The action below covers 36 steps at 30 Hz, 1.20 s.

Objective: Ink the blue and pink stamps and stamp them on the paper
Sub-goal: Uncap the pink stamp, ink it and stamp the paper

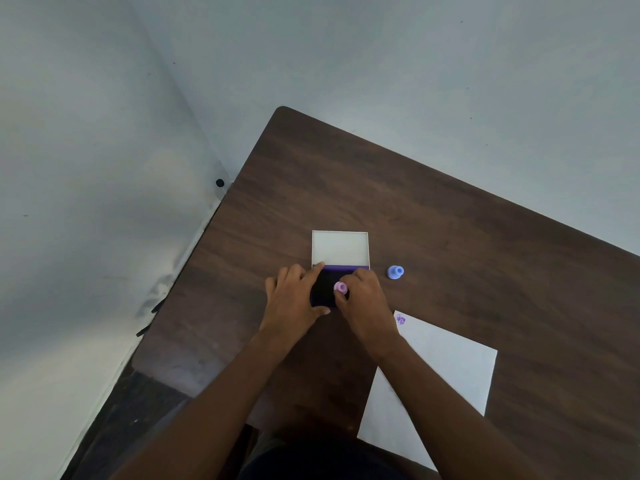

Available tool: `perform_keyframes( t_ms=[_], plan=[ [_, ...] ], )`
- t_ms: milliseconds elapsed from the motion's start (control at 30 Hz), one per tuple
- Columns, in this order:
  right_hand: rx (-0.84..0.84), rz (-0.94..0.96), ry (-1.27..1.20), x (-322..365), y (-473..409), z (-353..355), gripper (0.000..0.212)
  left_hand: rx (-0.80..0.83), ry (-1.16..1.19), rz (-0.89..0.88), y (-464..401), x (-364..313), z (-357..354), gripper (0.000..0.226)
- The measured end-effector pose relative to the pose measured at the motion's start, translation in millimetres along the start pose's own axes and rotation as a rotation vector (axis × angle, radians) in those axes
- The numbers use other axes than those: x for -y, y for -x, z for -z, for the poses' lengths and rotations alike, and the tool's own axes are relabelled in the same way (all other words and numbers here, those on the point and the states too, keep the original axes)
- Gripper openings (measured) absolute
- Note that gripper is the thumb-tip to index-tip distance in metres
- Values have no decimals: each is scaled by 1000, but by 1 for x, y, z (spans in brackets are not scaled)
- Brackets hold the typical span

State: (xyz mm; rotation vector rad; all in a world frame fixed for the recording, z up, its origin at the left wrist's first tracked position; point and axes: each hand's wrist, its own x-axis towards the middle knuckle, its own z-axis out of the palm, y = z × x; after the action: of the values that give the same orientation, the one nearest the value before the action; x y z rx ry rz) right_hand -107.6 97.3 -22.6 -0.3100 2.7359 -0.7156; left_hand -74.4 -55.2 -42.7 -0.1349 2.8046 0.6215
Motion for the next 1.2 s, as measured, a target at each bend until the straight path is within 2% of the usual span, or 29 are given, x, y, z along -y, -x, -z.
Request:
perform_keyframes(
  t_ms=[500, 733, 867, 1033, 1100, 1200],
  plan=[
    [156, -56, 43, 2, -10, 3, 25, -16, -3, 5, -1, 1, -2, 93],
    [109, 2, 65, -1, -7, -1, 20, -4, -6, 11, 0, -2, 2, 92],
    [150, -120, 42, -2, -12, -3, 23, 12, -16, 15, 0, -4, 4, 92],
    [330, -327, 9, 4, -20, 7, 32, 56, -25, 35, -1, -10, 6, 92],
    [297, -392, -95, 2, -12, 10, 31, 71, -42, 39, -1, -10, 7, 92],
    [90, -348, -268, -6, 23, 16, 30, 101, -79, 39, -1, -12, 12, 96]
  ],
)
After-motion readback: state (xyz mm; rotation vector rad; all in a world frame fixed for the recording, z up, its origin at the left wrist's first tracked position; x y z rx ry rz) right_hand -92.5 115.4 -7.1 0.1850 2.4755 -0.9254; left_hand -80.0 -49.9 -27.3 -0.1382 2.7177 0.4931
